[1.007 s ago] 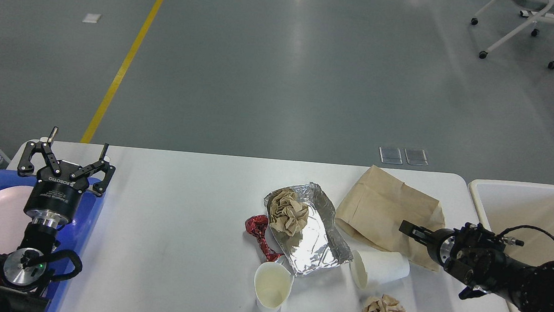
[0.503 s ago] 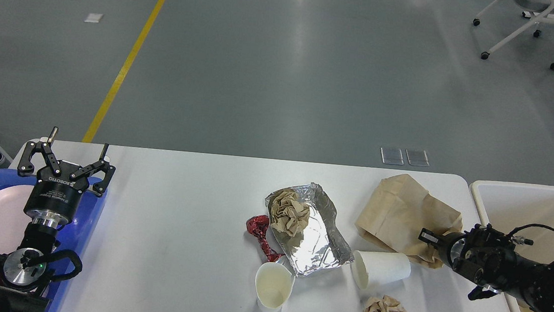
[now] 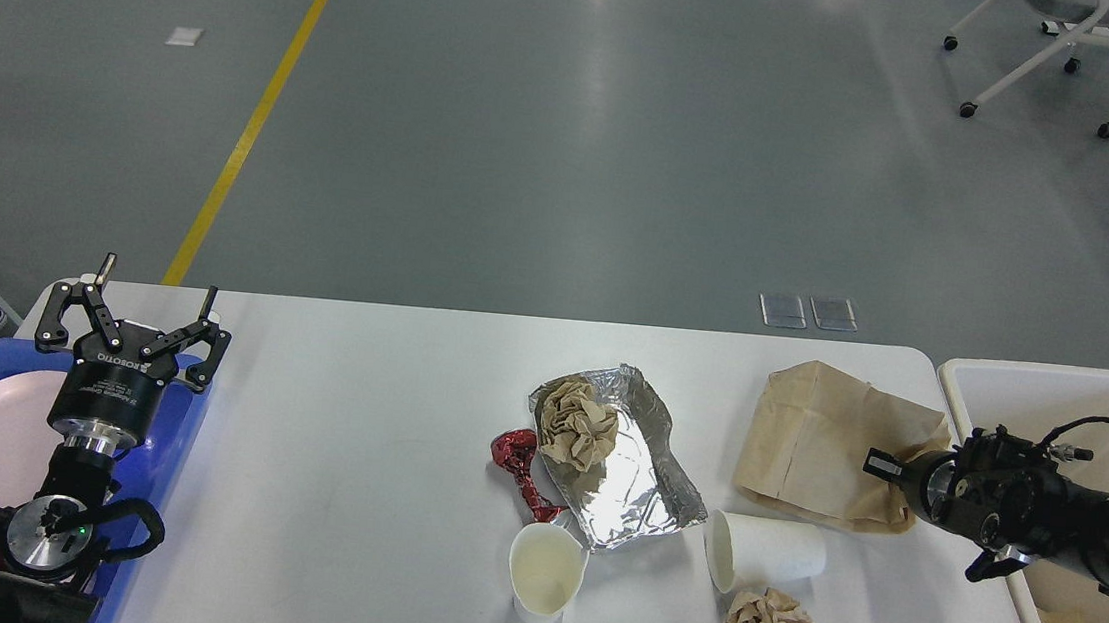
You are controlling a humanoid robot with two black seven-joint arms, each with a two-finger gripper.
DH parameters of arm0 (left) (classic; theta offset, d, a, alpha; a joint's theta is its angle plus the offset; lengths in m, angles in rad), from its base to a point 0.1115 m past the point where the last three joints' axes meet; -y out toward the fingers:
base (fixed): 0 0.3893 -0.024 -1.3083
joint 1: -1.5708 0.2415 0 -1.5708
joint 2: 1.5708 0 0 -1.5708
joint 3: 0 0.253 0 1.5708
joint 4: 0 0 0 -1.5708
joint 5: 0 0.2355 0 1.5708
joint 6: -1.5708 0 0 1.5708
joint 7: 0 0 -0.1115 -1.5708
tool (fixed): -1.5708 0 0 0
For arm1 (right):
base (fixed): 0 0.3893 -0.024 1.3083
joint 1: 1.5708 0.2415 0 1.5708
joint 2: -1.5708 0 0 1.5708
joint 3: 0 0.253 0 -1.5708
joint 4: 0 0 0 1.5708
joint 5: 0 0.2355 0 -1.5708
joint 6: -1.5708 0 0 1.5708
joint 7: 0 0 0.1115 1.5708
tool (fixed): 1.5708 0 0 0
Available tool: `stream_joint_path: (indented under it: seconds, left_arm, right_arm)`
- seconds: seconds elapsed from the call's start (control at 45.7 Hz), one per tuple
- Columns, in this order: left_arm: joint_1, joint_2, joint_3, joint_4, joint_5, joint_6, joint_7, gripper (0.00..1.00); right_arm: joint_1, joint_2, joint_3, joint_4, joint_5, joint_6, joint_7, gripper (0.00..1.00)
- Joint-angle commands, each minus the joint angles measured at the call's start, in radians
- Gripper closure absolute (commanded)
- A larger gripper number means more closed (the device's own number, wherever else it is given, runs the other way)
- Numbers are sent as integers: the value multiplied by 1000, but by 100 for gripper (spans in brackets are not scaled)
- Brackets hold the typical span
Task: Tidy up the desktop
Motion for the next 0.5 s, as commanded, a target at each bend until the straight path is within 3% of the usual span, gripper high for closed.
stream_joint_path:
  seconds: [0.0, 0.219, 0.481]
  left_arm:
    - [0, 0, 0, 0, 1, 0, 0, 4]
    - [0, 0, 0, 0, -1, 0, 0, 4]
    - [0, 0, 0, 0, -1, 0, 0, 4]
  right_arm:
    - [91, -50, 0, 80, 2, 60, -15, 100]
    - [353, -165, -84, 319, 0, 129, -32, 100]
    - [751, -185, -302, 575, 9, 238, -32, 100]
